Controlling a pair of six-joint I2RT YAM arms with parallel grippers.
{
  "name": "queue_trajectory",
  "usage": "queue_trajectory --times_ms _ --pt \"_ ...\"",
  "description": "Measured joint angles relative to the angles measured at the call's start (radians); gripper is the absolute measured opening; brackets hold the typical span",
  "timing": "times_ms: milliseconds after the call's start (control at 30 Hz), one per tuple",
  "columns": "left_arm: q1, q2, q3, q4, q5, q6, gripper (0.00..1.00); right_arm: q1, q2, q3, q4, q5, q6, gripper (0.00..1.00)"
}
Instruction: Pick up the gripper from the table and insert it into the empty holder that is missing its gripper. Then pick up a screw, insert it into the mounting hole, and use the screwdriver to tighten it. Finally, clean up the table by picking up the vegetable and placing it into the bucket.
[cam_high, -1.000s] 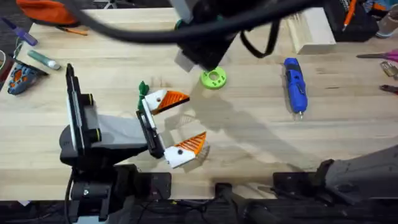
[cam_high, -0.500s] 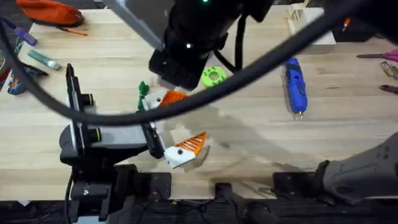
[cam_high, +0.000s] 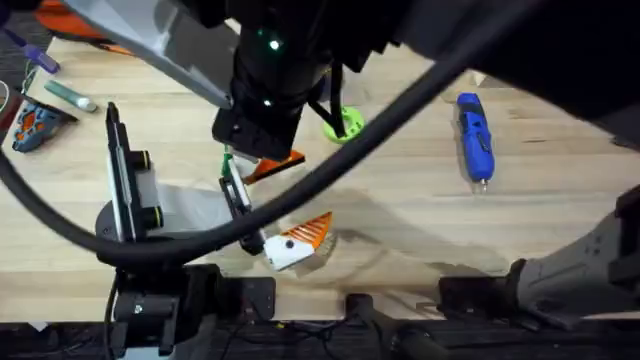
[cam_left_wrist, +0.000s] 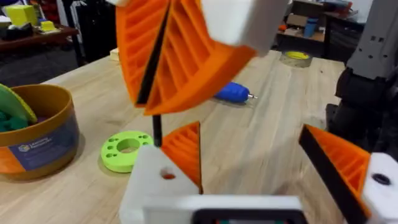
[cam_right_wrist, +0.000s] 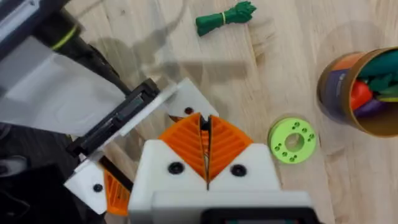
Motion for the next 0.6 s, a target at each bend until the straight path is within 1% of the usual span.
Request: queue_trajectory --times_ms 267,600 --pt "0.0 0.0 0.0 0.0 0.0 0.0 0.985 0.024 0.0 0.0 -0.015 0.0 -0.014 0.006" --pt "0.0 0.0 0.0 0.0 0.0 0.0 0.985 0.023 0.0 0.0 -0.015 0.0 -0.02 0.006"
